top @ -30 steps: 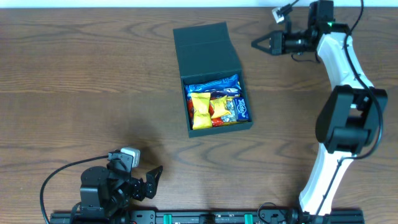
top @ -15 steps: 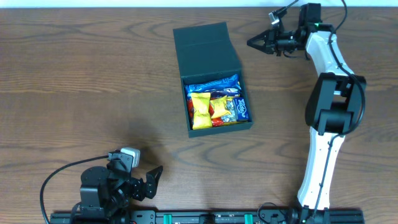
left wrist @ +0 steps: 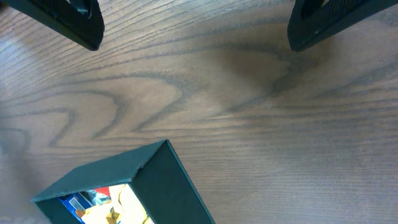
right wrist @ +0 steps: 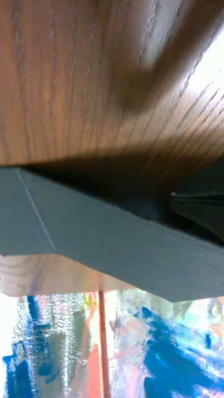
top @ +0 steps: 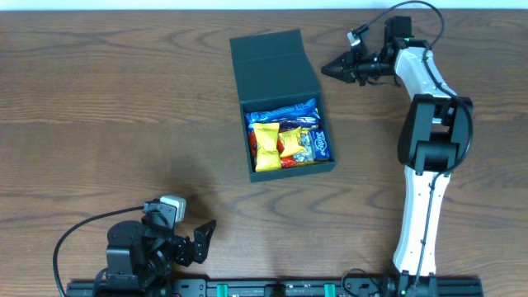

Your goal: Pack container

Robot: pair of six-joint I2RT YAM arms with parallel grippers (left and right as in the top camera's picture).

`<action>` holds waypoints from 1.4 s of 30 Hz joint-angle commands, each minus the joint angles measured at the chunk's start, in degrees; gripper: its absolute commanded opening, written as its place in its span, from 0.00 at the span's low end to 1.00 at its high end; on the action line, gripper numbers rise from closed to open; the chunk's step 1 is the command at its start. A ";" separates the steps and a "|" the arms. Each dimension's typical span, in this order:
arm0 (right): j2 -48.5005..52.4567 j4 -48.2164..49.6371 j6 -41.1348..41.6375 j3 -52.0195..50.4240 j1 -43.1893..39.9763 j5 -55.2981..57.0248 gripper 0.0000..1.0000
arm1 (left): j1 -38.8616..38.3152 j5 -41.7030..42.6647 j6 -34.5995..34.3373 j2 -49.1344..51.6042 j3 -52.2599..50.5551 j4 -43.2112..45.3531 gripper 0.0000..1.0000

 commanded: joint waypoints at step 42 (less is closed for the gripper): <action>5.99 22.36 19.19 1.14 7.56 -15.08 0.01 | 0.35 -0.44 -0.20 -0.26 -0.04 -0.17 0.95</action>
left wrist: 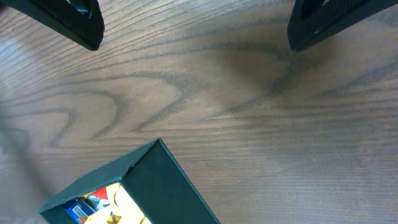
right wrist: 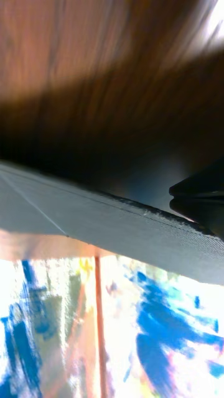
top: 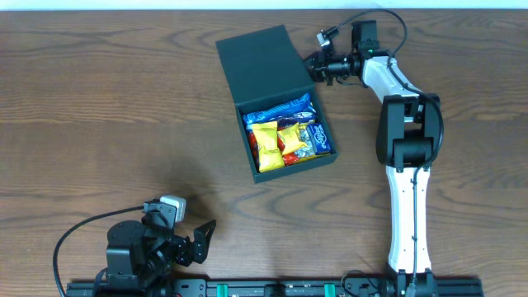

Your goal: Pack container

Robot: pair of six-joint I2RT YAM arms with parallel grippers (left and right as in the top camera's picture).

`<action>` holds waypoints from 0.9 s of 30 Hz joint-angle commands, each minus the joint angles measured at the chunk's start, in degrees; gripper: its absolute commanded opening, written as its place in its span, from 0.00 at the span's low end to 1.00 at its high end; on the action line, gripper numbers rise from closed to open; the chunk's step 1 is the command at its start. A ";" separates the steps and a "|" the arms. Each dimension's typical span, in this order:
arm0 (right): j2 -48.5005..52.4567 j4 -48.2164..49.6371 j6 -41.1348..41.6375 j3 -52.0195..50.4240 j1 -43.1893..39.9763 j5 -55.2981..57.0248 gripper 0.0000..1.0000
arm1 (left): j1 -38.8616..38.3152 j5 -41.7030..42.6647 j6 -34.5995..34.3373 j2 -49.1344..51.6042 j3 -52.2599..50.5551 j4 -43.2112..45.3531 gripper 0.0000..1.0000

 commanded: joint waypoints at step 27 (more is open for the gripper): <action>-4.79 12.57 0.22 1.09 1.42 -20.04 0.01 | 0.35 -0.44 -0.20 -0.26 -0.04 -0.17 0.95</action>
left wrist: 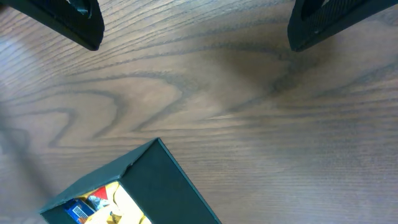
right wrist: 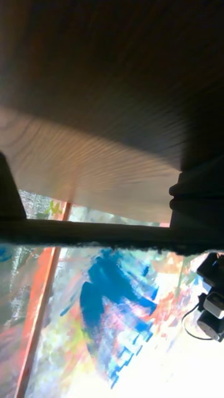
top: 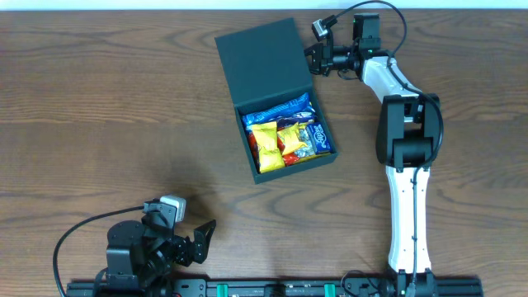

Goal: Pack container
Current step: 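Grip the lid's top edge with the right gripper and pull it forward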

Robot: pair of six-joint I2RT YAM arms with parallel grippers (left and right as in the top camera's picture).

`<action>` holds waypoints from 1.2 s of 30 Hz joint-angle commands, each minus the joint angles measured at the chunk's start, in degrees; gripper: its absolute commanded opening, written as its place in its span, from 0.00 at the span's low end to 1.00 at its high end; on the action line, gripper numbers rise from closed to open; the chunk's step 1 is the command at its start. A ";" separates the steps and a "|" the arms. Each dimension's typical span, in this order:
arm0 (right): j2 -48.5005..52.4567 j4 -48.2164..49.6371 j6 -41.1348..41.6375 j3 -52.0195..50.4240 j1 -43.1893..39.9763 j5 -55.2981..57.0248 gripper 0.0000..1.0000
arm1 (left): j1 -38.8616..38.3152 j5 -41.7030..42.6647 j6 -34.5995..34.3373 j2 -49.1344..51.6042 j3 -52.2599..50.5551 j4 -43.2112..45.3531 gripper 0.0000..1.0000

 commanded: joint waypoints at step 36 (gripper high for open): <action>-24.76 -2.16 -1.36 1.07 5.75 -3.89 0.01 | 0.35 -0.44 -0.20 -0.26 -0.04 -0.20 0.95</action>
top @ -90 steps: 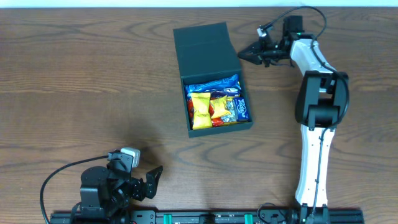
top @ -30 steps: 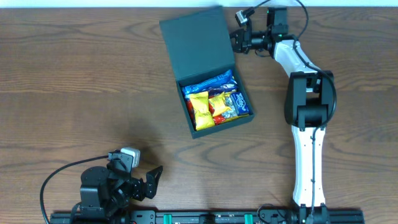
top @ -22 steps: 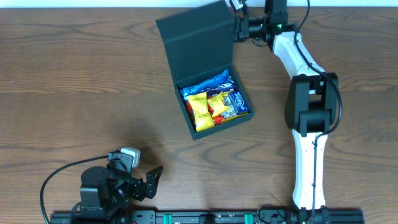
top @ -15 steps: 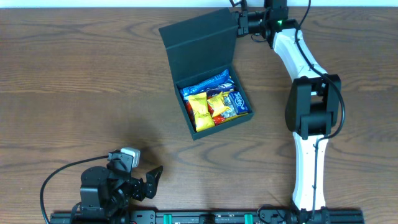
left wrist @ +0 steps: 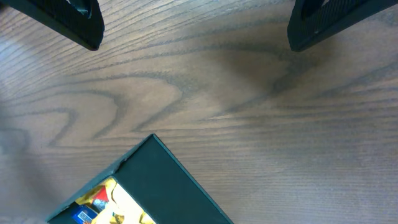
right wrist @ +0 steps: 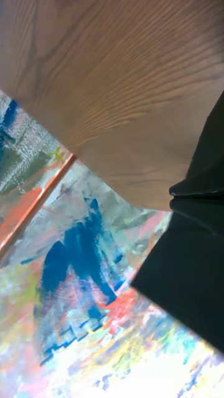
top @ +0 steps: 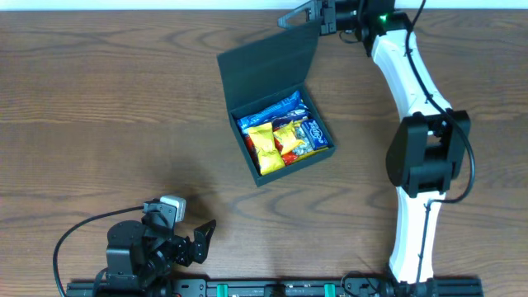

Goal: Pack container
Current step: 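Grip the lid's top edge with the right gripper and pull it forward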

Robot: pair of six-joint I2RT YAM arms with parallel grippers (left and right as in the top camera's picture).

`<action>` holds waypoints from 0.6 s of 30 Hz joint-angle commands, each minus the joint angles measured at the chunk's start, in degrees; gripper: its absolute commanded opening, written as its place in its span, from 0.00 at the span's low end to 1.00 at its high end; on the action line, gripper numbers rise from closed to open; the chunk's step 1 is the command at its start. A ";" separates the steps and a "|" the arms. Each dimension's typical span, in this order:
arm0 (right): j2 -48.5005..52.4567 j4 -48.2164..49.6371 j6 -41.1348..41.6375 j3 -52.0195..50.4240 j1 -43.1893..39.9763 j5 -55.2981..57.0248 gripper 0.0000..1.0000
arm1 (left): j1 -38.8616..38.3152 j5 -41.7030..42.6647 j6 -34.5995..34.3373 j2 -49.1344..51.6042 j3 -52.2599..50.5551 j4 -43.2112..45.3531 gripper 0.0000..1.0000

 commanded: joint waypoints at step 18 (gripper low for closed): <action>-7.85 -20.24 -10.62 1.05 3.87 -1.25 0.01 | 0.35 -0.44 -0.20 -0.26 -0.04 -0.20 0.95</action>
